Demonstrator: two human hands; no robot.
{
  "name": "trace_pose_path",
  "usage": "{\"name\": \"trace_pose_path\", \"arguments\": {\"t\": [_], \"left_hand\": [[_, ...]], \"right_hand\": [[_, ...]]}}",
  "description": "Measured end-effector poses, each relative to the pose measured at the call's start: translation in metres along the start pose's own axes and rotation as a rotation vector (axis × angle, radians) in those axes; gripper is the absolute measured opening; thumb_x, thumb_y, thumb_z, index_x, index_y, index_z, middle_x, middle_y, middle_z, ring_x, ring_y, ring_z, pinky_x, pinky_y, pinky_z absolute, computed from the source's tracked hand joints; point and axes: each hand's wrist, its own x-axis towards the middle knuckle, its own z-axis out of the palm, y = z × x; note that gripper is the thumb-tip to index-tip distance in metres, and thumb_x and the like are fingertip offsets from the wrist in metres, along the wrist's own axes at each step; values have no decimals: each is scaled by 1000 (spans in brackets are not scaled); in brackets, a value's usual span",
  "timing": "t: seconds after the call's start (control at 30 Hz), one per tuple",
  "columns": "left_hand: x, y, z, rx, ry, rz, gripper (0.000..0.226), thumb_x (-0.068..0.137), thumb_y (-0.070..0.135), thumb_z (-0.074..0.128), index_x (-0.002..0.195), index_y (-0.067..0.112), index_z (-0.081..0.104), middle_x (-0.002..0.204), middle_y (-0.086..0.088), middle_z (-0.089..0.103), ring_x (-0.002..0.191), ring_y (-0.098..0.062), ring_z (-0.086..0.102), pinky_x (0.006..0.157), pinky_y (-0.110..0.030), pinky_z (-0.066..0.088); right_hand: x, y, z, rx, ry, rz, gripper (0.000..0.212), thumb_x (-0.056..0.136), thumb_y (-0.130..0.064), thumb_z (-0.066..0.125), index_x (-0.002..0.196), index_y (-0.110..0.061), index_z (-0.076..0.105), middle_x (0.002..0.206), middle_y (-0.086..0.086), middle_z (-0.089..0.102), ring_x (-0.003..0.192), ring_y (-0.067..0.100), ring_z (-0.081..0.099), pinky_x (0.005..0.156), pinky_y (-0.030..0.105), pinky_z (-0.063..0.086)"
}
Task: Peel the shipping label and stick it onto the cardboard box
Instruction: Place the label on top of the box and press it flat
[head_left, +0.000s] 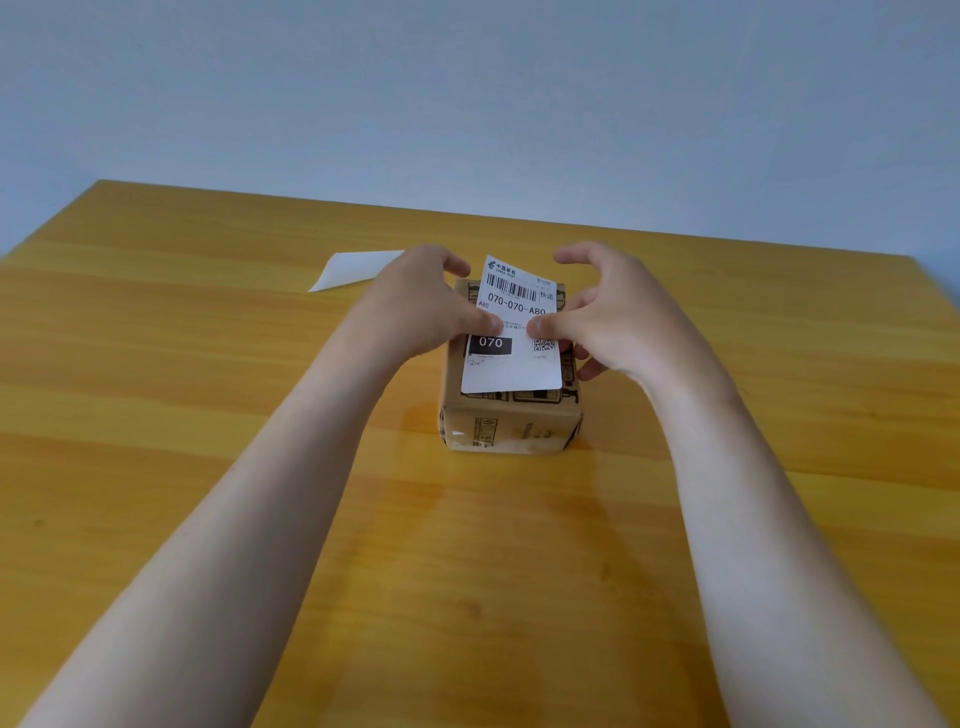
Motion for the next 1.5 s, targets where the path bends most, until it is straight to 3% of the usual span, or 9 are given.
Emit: {"name": "trace_pose_path", "arguments": {"t": [0.17,0.6,0.8,0.9,1.17,1.27,1.37,1.5], "left_hand": [[1,0,1,15,1,10,77,74,36,93,142,25,59,122,-2,75,110,-21,72,97,-44,58],[1,2,4,74,24,38,80,75,45,91,145,26,57,122,1,76,112,-19,71,77,-35,52],[-2,4,4,75,17,50,83,76,46,90,148,23,55,125,1,75,113,-18,70,63,-25,44],[-2,6,3,63,4,41,85,77,44,90,150,21,54,126,0,75,113,-19,70,61,-24,43],[3,5,3,5,-6,8,78,82,41,87,149,23,53,123,-1,75,105,-19,72,74,-35,48],[3,6,1,-1,-6,5,78,84,40,87,151,21,52,121,-1,74,104,-19,71,67,-30,46],[1,6,2,1,-14,10,77,82,39,88,149,21,53,117,1,75,102,-17,72,64,-28,45],[1,6,3,8,-3,13,78,80,39,89,148,23,54,118,1,77,104,-18,73,71,-32,50]], "right_hand": [[0,1,2,-28,1,-12,78,81,-17,88,147,-31,48,87,-4,75,78,16,73,47,28,55],[1,-2,5,-120,41,-28,79,76,-32,90,144,-34,50,94,-6,74,81,11,73,49,28,55],[4,-2,7,-125,60,-26,81,73,-33,91,143,-36,50,94,-4,75,79,12,74,50,29,54],[4,-2,6,-112,46,-29,78,77,-26,90,144,-34,50,88,-6,76,76,12,73,51,27,51],[4,-1,3,-64,34,-29,77,80,-20,89,145,-32,50,86,-1,76,78,18,76,62,41,65],[4,-1,2,-42,46,-25,76,80,-20,89,144,-32,51,86,-1,77,77,19,77,66,45,66],[4,-1,1,-55,48,-28,76,78,-23,90,143,-32,52,86,-1,77,77,19,77,66,44,65],[2,-1,2,-81,28,-29,77,76,-27,92,142,-32,53,86,-5,77,81,14,75,66,37,62]]}}
